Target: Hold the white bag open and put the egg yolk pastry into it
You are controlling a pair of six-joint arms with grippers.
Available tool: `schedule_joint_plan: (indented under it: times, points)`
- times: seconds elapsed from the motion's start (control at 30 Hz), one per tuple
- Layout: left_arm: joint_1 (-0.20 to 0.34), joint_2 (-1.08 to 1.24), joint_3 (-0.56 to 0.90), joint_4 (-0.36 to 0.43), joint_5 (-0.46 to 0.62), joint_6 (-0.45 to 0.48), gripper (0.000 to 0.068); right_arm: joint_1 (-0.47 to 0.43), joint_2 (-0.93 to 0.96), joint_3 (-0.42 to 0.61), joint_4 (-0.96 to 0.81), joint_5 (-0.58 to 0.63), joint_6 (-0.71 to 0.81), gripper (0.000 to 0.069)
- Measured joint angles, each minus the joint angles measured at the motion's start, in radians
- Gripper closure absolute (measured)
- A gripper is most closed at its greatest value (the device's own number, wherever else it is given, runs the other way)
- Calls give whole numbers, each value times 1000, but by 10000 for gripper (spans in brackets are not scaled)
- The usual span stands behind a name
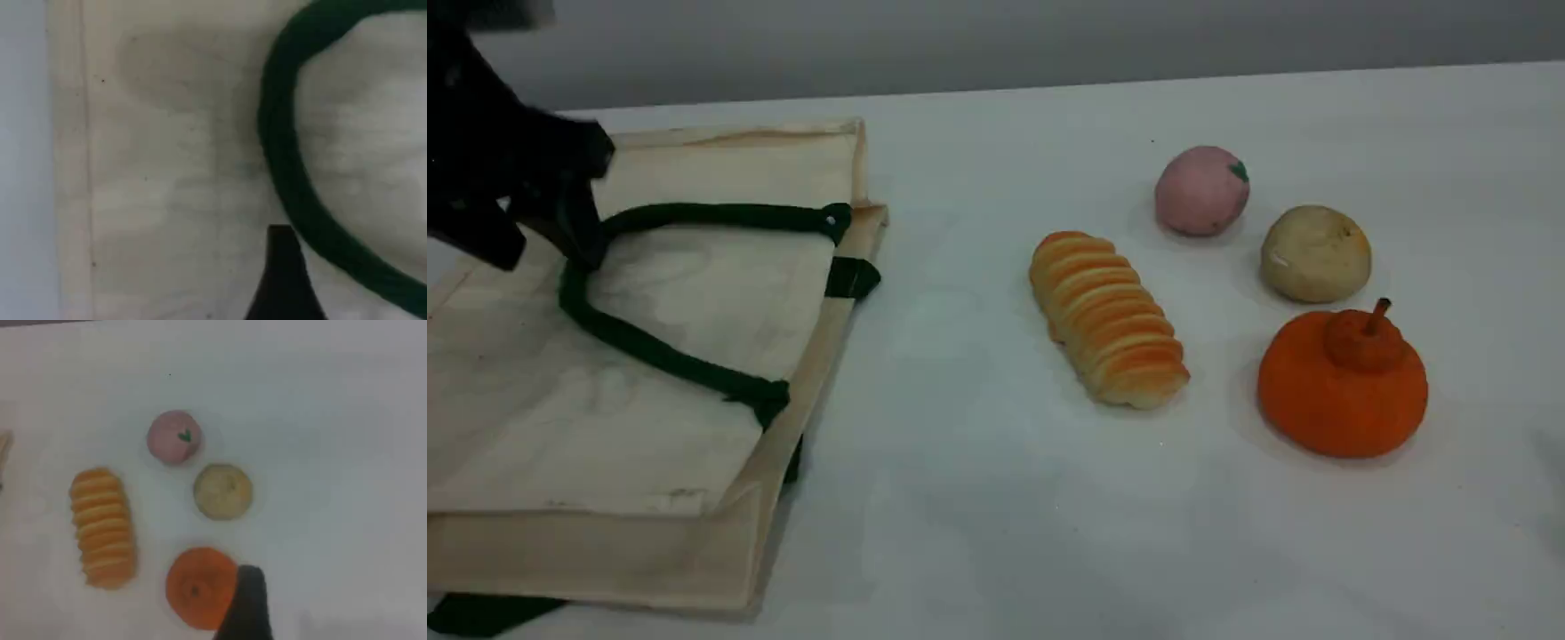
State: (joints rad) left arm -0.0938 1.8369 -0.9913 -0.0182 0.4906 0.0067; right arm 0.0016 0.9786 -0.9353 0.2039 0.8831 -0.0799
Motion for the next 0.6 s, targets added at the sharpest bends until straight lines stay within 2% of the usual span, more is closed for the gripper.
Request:
schedule_joint_plan:
  times: [0.23, 0.43, 0.6]
  points:
    - [1, 56, 0, 1, -83, -67, 230, 0, 0, 0, 0, 0, 0, 114]
    - [2, 73, 0, 1, -112, -121, 230, 0, 0, 0, 0, -1, 0, 114]
    - [2, 85, 0, 56, -113, -166, 230, 0, 0, 0, 0, -1, 0, 114]
